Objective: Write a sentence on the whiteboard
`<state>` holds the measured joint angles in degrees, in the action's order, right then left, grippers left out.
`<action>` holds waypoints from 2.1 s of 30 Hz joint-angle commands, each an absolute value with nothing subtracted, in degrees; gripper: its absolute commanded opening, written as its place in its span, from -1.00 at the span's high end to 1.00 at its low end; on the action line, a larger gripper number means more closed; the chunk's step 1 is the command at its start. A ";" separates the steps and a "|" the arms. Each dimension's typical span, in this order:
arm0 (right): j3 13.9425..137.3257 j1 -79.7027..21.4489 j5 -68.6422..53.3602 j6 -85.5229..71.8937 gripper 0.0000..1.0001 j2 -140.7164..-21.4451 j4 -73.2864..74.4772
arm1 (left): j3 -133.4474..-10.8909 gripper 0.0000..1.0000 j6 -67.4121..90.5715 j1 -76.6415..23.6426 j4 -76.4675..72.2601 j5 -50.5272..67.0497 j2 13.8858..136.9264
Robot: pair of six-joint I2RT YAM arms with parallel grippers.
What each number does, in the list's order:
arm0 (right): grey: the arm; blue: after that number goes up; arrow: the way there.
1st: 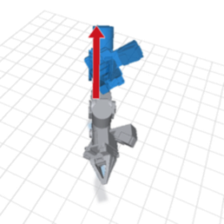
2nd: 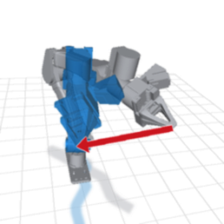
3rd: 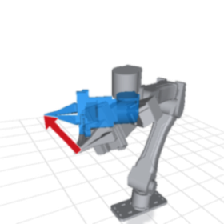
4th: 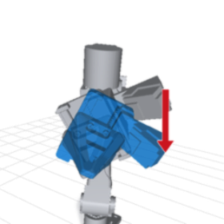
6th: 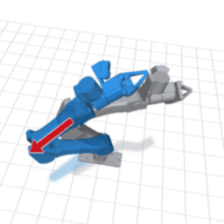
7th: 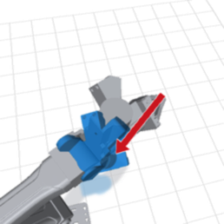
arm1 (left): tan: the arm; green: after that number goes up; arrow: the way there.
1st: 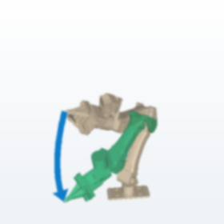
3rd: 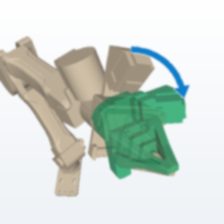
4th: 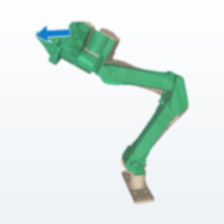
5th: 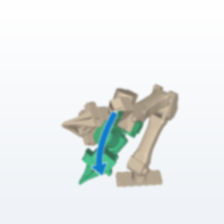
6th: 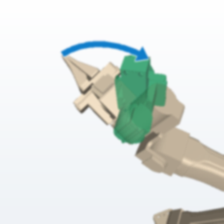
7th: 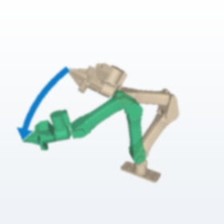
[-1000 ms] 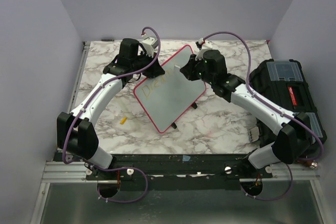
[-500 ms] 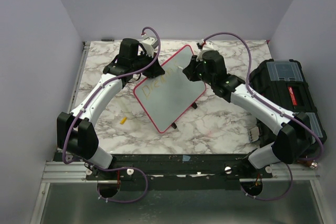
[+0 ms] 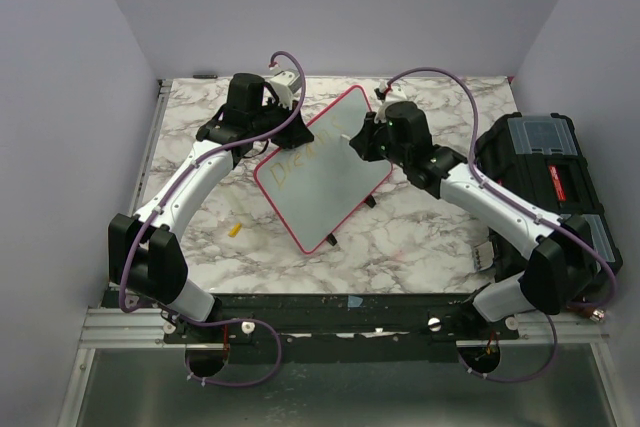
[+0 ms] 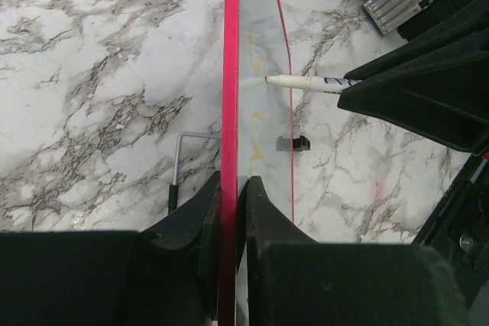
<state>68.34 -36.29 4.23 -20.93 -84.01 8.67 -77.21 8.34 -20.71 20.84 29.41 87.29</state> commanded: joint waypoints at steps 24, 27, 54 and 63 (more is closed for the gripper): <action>60.57 -36.46 -5.45 -24.61 0.99 -73.49 5.34 | -73.66 1.00 -0.26 -21.97 25.35 25.49 87.44; 59.84 -36.45 -5.54 -25.00 0.99 -73.39 5.41 | -73.61 1.00 -0.26 -21.92 25.13 24.89 87.35; 58.71 -36.43 -6.57 -24.91 0.99 -72.31 6.23 | -72.97 1.00 1.58 -21.96 23.33 24.88 85.99; 59.53 -40.67 -1.57 -21.57 0.99 -72.88 8.91 | -72.59 1.00 1.41 -21.93 22.77 24.69 85.48</action>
<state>59.18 -37.89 -4.56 -23.81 -73.38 6.63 -75.70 8.56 -21.10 20.14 29.17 85.27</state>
